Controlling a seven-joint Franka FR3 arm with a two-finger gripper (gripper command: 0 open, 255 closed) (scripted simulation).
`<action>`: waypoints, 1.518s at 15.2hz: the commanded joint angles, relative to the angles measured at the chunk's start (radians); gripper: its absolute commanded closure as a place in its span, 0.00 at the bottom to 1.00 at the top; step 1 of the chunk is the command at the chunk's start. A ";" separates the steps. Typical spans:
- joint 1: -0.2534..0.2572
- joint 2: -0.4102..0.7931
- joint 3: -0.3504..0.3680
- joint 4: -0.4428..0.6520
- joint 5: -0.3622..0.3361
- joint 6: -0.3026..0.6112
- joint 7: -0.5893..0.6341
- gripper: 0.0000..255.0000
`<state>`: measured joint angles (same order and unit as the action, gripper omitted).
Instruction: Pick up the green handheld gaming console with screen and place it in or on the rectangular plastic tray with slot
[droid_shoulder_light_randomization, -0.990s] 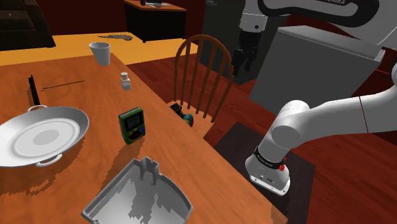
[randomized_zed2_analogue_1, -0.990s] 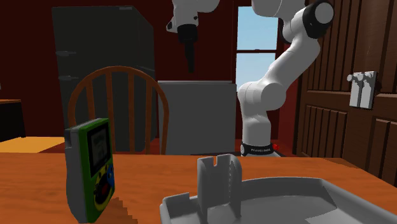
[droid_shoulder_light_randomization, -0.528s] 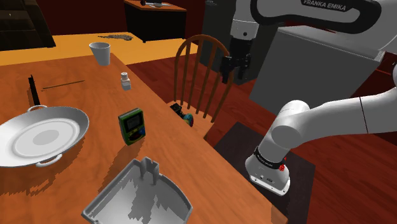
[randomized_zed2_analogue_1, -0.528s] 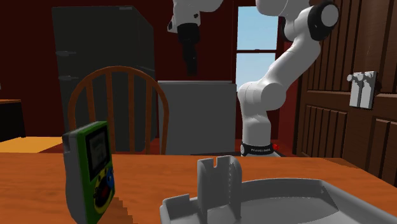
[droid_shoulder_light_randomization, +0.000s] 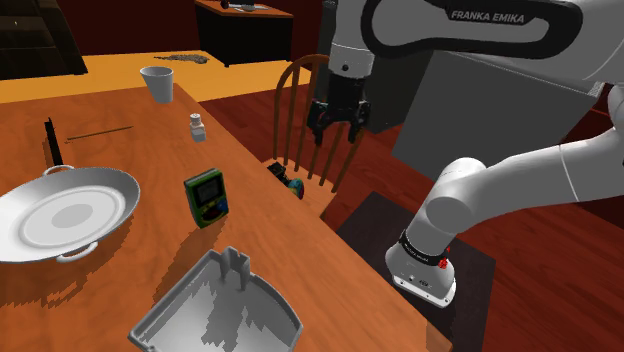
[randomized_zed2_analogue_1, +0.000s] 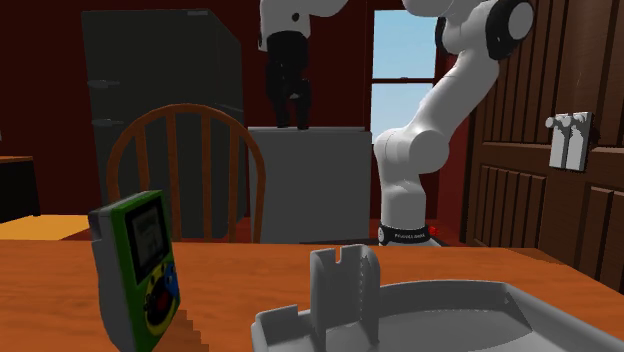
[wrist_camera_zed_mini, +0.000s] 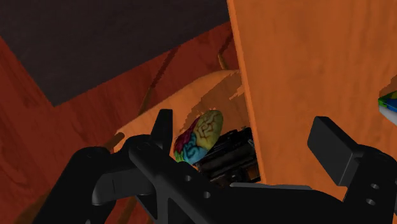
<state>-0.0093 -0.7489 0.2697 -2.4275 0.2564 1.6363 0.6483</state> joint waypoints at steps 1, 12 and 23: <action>-0.008 0.047 0.057 0.024 0.035 0.041 0.095 0.00; -0.109 0.388 0.346 0.232 0.058 0.268 0.587 0.00; -0.159 0.770 0.510 0.453 -0.189 0.419 1.029 0.00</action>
<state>-0.1700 0.0068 0.7774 -1.9756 0.0788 2.0439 1.6658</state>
